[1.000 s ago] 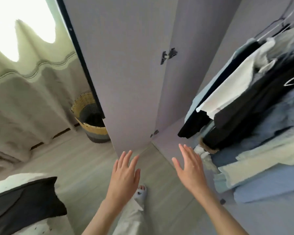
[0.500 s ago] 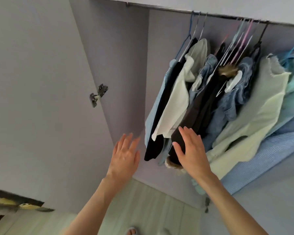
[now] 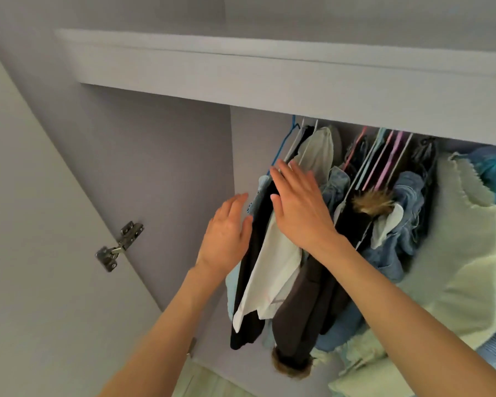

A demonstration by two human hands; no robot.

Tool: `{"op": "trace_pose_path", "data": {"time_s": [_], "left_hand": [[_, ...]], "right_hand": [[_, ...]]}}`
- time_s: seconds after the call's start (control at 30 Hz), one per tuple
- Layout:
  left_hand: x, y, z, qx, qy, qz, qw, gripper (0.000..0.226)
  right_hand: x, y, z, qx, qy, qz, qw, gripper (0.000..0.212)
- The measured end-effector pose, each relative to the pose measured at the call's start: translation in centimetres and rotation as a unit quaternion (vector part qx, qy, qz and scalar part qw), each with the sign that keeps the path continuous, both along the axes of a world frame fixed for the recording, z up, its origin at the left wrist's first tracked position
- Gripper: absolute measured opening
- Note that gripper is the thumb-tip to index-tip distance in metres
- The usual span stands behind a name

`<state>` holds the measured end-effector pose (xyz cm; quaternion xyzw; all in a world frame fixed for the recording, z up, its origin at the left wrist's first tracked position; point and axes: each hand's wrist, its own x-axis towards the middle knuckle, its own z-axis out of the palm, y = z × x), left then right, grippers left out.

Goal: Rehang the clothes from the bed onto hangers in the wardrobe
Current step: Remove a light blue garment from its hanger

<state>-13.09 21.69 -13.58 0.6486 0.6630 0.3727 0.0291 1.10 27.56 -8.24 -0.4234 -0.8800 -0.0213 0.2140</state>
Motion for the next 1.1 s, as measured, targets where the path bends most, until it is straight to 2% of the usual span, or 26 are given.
{"op": "trace_pose_path", "data": {"time_s": [0.17, 0.33, 0.47, 0.7, 1.0, 1.1], "left_hand": [[-0.2, 3.3, 0.0, -0.029, 0.001, -0.01, 1.0, 0.033], [0.3, 5.7, 0.9, -0.032, -0.039, 0.005, 0.999, 0.033], [0.3, 7.4, 1.6, -0.024, -0.053, 0.016, 0.998, 0.026], [1.5, 8.5, 3.2, -0.044, -0.107, 0.049, 0.992, 0.019], [0.8, 7.3, 5.2, 0.072, -0.152, 0.086, 0.982, 0.024], [0.2, 5.7, 6.1, 0.092, -0.152, 0.084, 0.98, 0.021]], "right_hand": [[0.5, 2.6, -0.8, -0.066, -0.081, -0.011, 0.994, 0.053], [1.5, 3.0, -1.1, -0.078, -0.068, 0.007, 0.995, 0.055], [1.3, 3.4, -1.1, -0.081, -0.116, 0.005, 0.99, 0.053], [2.0, 3.4, -1.3, -0.077, -0.114, 0.005, 0.99, 0.053], [2.9, 3.1, -1.6, -0.071, -0.106, 0.007, 0.992, 0.053], [2.6, 3.2, -1.7, -0.061, -0.07, 0.005, 0.996, 0.051]]}}
